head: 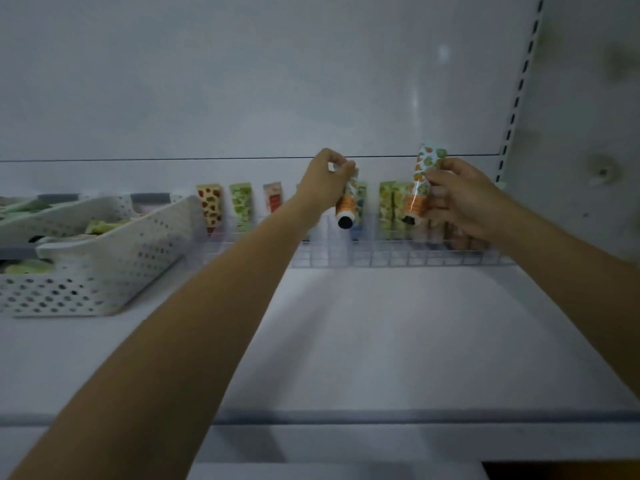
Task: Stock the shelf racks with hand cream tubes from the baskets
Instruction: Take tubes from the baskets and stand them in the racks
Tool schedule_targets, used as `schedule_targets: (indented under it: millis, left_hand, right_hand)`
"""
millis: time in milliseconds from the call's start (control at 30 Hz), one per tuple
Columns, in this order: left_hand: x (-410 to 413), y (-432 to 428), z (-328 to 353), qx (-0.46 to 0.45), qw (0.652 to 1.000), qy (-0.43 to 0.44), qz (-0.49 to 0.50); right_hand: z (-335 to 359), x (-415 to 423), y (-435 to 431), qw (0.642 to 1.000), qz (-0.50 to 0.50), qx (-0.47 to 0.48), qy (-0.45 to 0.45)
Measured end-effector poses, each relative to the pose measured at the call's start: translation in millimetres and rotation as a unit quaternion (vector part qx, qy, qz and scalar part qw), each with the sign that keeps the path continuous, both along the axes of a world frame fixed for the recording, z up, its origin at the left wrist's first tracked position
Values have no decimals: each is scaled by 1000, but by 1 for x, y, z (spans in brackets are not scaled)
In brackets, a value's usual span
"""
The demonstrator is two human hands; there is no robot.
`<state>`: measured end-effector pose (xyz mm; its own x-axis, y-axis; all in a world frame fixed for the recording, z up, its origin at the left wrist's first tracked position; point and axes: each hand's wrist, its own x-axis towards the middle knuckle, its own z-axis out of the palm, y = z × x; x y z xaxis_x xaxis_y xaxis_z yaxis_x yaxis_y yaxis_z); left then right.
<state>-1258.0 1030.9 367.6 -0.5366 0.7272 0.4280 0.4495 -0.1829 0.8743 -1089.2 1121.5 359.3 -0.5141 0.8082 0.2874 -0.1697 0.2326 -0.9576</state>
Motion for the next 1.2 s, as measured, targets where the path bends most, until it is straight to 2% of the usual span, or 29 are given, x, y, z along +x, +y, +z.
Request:
schedule_targets:
  millis: [233, 367, 567, 667, 767, 900, 1067, 1200]
  left_hand:
    - [54, 40, -29, -26, 991, -128, -21]
    - [65, 52, -51, -34, 993, -115, 12]
    - [58, 54, -68, -26, 997, -79, 4]
    - [59, 55, -71, -30, 997, -68, -6]
    - [61, 56, -73, -36, 998, -57, -3]
    - [61, 56, -74, -42, 998, -54, 2]
    - [59, 55, -75, -35, 997, -61, -7]
    - [60, 54, -73, -21, 997, -78, -17]
  right_hand:
    - [-18, 29, 51, 984, -153, 95, 0]
    - [-32, 29, 62, 963, -200, 183, -10]
    - [-37, 42, 66, 961, -158, 227, -15]
    - [-40, 54, 71, 956, -148, 250, -46]
    - [-51, 68, 77, 961, -108, 241, -77]
    - [-54, 71, 77, 966, -86, 234, -74]
    - [-59, 68, 74, 948, -77, 279, -134]
    - [-61, 65, 73, 918, -103, 330, -195]
